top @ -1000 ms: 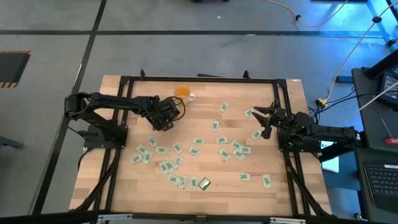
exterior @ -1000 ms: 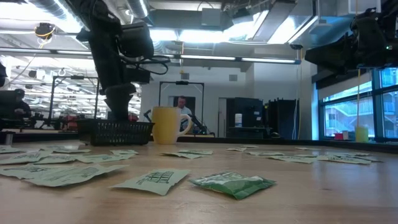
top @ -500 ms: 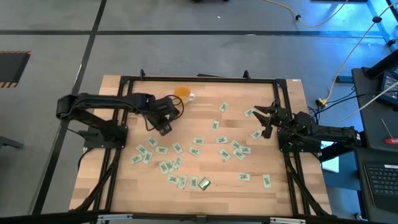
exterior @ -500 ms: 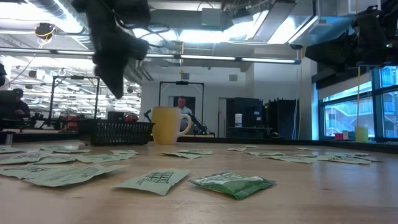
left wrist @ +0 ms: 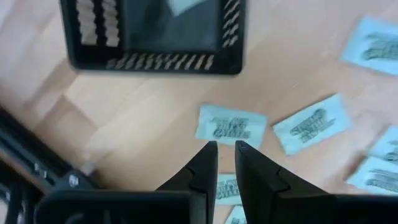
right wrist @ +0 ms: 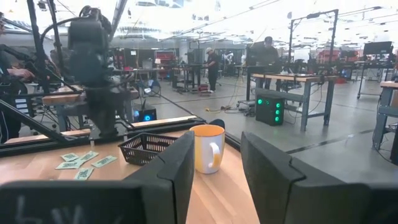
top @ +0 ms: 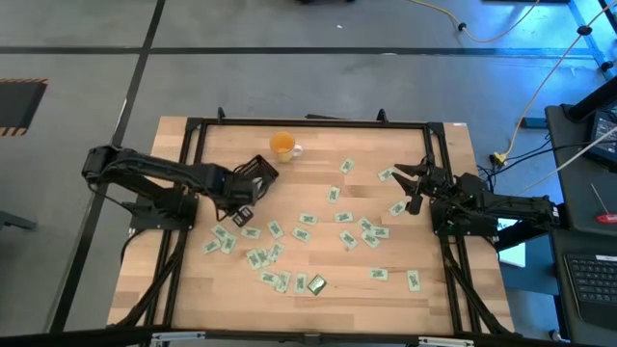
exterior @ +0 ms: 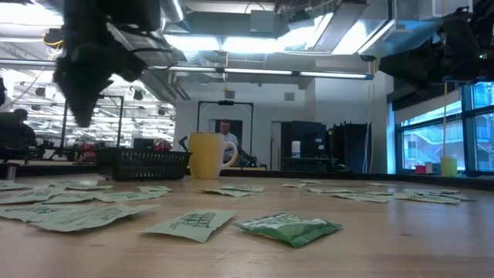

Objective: Pick and place Stevia / Truvia into bins
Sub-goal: Put the green stevia packet into the black bin

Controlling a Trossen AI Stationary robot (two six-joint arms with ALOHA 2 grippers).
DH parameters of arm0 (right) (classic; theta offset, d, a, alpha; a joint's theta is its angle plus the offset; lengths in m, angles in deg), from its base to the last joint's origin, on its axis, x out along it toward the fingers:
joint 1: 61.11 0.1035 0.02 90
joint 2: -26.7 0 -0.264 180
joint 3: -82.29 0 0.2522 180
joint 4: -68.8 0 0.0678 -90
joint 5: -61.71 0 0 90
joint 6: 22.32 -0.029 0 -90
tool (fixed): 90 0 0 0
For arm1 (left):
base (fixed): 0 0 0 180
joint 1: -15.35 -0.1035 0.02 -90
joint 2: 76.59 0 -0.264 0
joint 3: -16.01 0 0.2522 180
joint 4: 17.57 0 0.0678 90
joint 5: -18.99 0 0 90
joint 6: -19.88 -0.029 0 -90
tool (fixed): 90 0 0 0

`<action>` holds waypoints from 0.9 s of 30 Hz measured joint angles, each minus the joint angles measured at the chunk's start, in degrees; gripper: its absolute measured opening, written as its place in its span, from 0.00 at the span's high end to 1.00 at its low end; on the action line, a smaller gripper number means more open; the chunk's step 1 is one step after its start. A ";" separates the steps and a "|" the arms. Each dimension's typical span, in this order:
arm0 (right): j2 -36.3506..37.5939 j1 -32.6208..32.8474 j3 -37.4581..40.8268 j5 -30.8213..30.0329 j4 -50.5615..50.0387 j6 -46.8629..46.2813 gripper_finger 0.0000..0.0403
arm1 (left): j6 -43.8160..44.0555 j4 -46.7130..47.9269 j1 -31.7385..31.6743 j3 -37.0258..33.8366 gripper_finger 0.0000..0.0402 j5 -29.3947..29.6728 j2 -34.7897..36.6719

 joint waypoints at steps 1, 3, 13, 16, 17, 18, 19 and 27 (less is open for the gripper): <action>0.00 0.00 0.00 0.00 0.02 -0.02 0.67 | 1.91 0.00 0.67 -0.74 0.87 0.37 0.00; 0.00 -0.02 0.00 0.00 -0.01 -0.02 0.67 | 5.54 -0.02 1.74 -2.41 0.88 1.13 0.00; 0.00 -0.02 0.00 0.00 -0.01 -0.02 0.67 | 10.88 -10.53 4.01 -10.97 0.88 1.49 -0.02; 0.00 -0.01 0.00 0.00 -0.01 -0.02 0.67 | 10.87 -13.36 4.16 -12.71 0.89 1.44 -0.02; 0.00 -0.01 0.00 0.00 -0.01 -0.02 0.67 | 10.92 -13.52 4.13 -13.15 0.89 1.46 -0.04; 0.00 -0.01 0.00 0.00 -0.01 -0.01 0.67 | 11.26 -13.42 4.13 -13.53 0.89 1.46 -0.04; 0.00 -0.02 0.00 0.00 -0.01 0.00 0.67 | 11.78 -13.39 4.13 -13.96 0.89 1.51 -0.04; 0.00 0.00 0.00 0.00 -0.01 0.14 0.67 | 12.31 -17.44 4.13 -16.13 0.90 1.95 -0.07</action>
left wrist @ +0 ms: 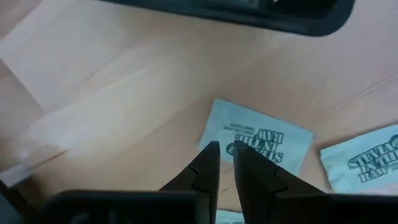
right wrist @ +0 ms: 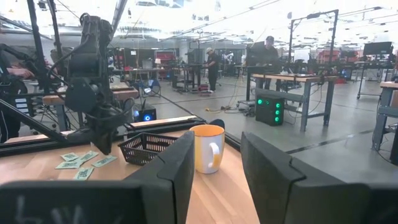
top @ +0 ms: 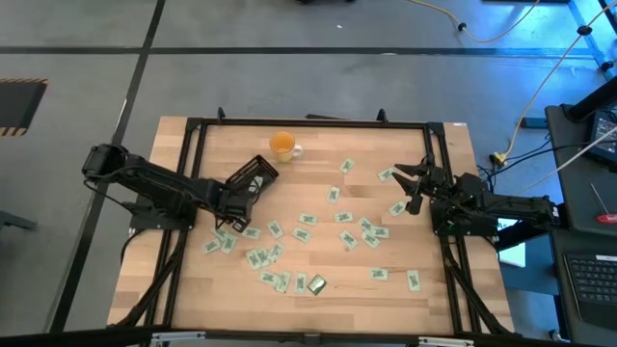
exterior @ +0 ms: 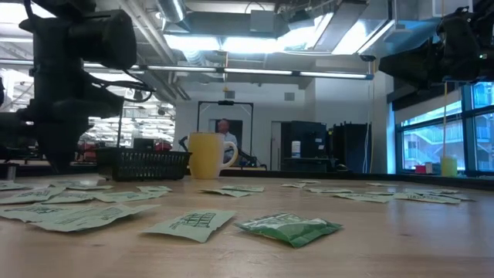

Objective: Pick and place Stevia / Truvia into bins
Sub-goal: Put the green stevia packet into the black bin

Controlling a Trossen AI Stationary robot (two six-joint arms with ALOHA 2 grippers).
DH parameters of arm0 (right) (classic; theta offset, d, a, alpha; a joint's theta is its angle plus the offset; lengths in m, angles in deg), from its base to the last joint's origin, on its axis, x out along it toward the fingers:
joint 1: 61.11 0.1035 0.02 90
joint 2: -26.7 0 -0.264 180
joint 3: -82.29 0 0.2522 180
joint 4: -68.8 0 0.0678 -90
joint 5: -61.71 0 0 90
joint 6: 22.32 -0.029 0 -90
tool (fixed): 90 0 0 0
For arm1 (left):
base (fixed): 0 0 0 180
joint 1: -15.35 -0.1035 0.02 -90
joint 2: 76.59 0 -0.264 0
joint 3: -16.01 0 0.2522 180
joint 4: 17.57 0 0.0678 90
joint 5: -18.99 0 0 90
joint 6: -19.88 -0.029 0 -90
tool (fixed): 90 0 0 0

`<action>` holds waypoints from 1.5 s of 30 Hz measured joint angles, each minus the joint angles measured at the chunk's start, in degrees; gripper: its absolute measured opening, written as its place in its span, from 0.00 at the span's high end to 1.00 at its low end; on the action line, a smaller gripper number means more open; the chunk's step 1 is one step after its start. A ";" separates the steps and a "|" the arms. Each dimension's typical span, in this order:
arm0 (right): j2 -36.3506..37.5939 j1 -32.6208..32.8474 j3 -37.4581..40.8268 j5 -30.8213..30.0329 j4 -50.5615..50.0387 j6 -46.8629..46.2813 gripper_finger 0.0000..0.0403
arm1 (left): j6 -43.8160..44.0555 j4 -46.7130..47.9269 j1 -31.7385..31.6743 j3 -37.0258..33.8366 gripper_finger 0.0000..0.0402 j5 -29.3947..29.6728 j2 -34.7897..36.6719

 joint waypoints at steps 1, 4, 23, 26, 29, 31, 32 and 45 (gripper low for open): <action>0.00 -0.02 0.00 0.00 0.00 0.00 0.67 | 0.04 -0.02 0.00 -0.02 0.89 0.36 -0.11; 0.00 -0.01 0.00 0.00 0.00 0.01 0.67 | -0.02 -0.17 0.00 -0.04 0.87 1.31 -0.92; 0.00 0.00 0.00 0.00 -0.04 0.03 0.67 | 0.85 -1.24 0.00 0.11 0.87 0.16 -6.36; 0.00 -0.01 0.00 0.00 -0.04 0.03 0.67 | 0.56 -1.91 -0.02 0.07 0.89 -0.60 -6.36; 0.00 -0.02 0.00 0.00 -0.04 0.03 0.67 | 0.55 -2.65 -0.04 0.07 0.89 -1.08 -6.38; 0.00 0.00 0.00 0.00 -0.04 0.04 0.67 | 0.47 -3.57 -0.04 0.07 0.88 -1.92 -6.38; -0.01 -0.01 0.00 0.00 -0.04 0.05 0.67 | 0.48 -4.28 -0.04 0.07 0.87 -2.52 -6.38; 0.00 -0.02 0.00 0.00 -0.04 0.05 0.67 | 1.24 -8.07 0.00 0.02 0.82 -3.81 -6.47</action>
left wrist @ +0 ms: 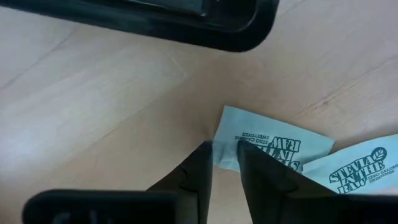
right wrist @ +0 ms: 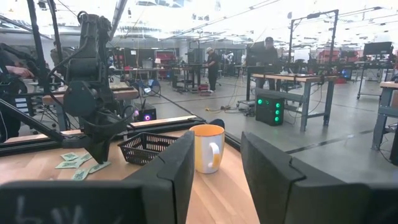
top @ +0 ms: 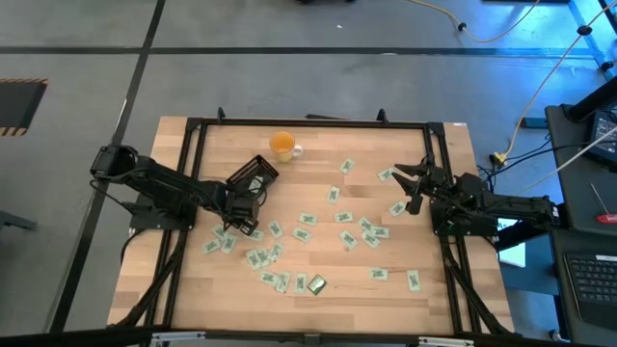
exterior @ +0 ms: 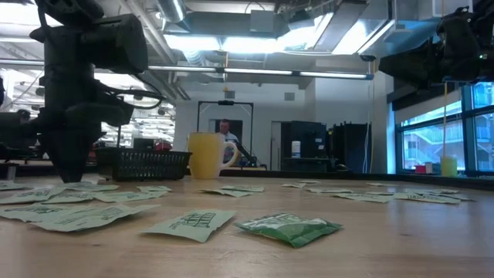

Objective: Pick and place Stevia / Truvia into bins
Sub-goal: Put the green stevia packet into the black bin

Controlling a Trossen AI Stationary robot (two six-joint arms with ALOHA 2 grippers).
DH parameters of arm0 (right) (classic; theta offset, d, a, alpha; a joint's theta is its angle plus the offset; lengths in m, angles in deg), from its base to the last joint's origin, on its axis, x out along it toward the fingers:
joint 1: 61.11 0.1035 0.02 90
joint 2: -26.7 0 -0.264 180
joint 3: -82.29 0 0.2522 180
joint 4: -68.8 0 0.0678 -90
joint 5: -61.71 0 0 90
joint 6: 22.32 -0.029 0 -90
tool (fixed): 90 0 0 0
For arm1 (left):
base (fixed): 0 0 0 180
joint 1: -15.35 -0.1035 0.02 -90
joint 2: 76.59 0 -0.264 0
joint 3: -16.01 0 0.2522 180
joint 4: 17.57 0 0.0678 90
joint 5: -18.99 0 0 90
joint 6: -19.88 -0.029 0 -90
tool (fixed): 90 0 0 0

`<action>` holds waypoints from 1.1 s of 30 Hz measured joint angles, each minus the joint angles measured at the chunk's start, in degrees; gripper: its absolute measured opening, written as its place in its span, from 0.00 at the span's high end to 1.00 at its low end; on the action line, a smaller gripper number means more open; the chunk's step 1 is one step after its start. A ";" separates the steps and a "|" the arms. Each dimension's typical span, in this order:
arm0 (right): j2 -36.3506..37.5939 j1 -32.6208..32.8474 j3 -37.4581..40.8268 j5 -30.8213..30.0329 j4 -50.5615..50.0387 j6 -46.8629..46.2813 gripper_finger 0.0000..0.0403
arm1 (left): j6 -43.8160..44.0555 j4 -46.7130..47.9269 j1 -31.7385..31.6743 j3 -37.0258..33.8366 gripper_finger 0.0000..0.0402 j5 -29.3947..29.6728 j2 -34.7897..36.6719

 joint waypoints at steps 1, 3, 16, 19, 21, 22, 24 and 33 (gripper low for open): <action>0.00 0.01 0.00 0.00 -0.02 0.00 0.67 | 0.16 -0.04 0.00 0.00 0.83 0.00 0.00; 0.00 0.01 0.00 0.00 -0.02 0.00 0.67 | 0.18 -0.17 0.00 0.00 0.86 0.02 0.00; 0.00 0.02 0.00 0.00 -0.02 0.00 0.67 | -4.85 0.57 -0.01 0.54 0.99 1.13 0.92; 0.00 0.00 0.00 0.00 -0.02 0.00 0.67 | -5.04 3.69 0.04 2.20 0.99 0.15 2.12; 0.00 0.01 0.00 0.02 -0.02 0.00 0.67 | -6.05 5.24 0.07 4.39 0.99 0.26 3.21; -0.01 0.01 0.00 0.01 0.00 0.00 0.67 | -6.52 6.75 0.07 5.37 0.99 0.56 3.64; -0.02 0.02 0.00 0.02 -0.02 -0.02 0.67 | -7.22 11.12 0.04 7.44 0.99 1.43 4.38; 0.00 0.01 0.00 0.00 0.00 -0.02 0.67 | -11.35 19.96 -0.16 16.77 0.99 14.83 6.27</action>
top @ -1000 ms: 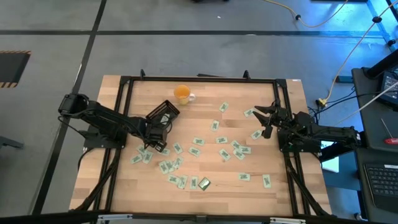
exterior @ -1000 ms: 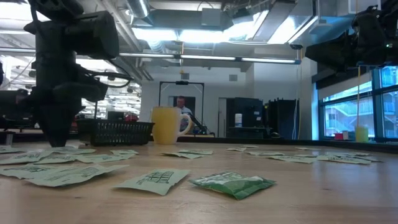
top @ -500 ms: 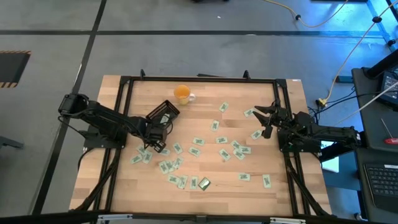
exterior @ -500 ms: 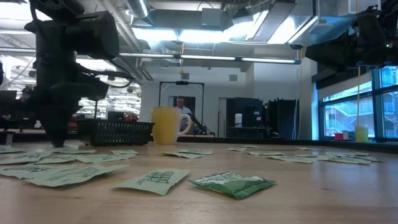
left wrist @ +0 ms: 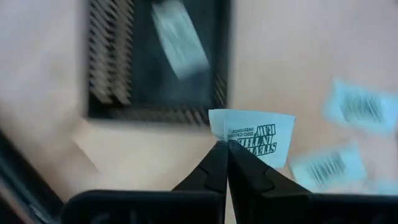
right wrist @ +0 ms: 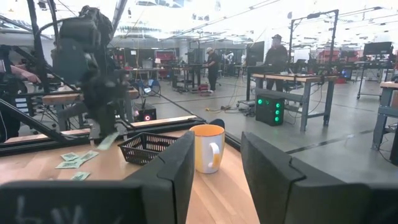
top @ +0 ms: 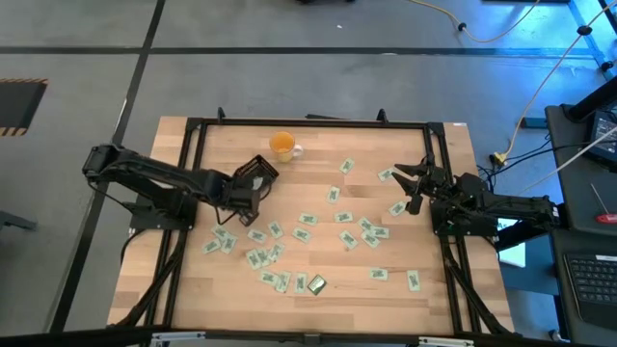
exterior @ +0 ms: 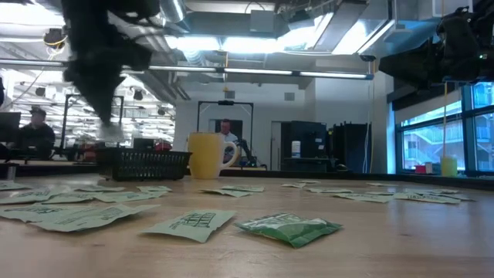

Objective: Pick and place Stevia / Truvia into bins
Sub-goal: Put the green stevia packet into the black bin

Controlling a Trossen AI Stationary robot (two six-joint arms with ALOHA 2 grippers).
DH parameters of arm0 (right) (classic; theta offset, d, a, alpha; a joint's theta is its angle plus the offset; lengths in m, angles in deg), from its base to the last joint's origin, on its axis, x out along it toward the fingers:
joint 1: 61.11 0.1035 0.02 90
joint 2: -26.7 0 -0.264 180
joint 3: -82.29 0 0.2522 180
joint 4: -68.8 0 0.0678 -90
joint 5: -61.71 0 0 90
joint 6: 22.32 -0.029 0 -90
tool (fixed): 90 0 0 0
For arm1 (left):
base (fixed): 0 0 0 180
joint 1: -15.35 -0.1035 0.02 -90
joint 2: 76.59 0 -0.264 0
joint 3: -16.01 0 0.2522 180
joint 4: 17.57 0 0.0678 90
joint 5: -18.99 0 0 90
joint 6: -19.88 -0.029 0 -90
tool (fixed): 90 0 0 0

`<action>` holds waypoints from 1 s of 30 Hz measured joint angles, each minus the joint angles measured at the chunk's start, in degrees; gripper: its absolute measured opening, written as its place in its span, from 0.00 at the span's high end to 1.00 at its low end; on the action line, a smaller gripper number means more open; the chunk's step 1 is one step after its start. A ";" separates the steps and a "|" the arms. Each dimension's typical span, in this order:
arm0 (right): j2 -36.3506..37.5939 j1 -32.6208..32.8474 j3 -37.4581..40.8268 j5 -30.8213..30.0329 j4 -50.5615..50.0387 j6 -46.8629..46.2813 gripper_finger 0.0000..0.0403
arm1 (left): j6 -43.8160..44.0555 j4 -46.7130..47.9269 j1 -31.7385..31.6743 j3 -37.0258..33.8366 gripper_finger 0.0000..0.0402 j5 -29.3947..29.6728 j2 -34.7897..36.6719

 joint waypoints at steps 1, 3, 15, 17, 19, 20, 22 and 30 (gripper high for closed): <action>0.00 0.01 0.00 0.02 0.00 0.00 0.67 | -0.62 -0.08 -0.33 0.28 0.99 3.14 -0.02; -0.01 0.00 0.00 0.01 0.00 0.00 0.67 | -1.51 -0.68 -1.37 0.67 0.99 7.38 -0.04; -0.02 -0.01 0.00 0.00 0.03 0.02 0.67 | -4.11 -1.14 -10.56 0.69 0.99 8.37 -4.13; -0.02 0.00 0.00 0.02 0.02 0.02 0.67 | -4.42 -1.39 -11.55 0.69 0.99 8.21 -5.31; -0.01 -0.01 0.00 0.00 0.03 0.02 0.67 | -5.70 -1.71 -12.30 0.69 0.99 7.88 -6.51; 0.00 -0.01 0.00 0.02 0.02 0.02 0.67 | -6.17 -2.06 -12.58 0.69 0.99 7.70 -7.12; 0.00 0.01 0.00 0.00 0.04 0.02 0.67 | -7.12 -2.84 -13.17 0.69 0.99 7.07 -8.29; 0.00 0.01 0.00 0.02 0.02 0.02 0.67 | -12.42 -7.42 -13.83 0.69 0.98 5.28 -12.32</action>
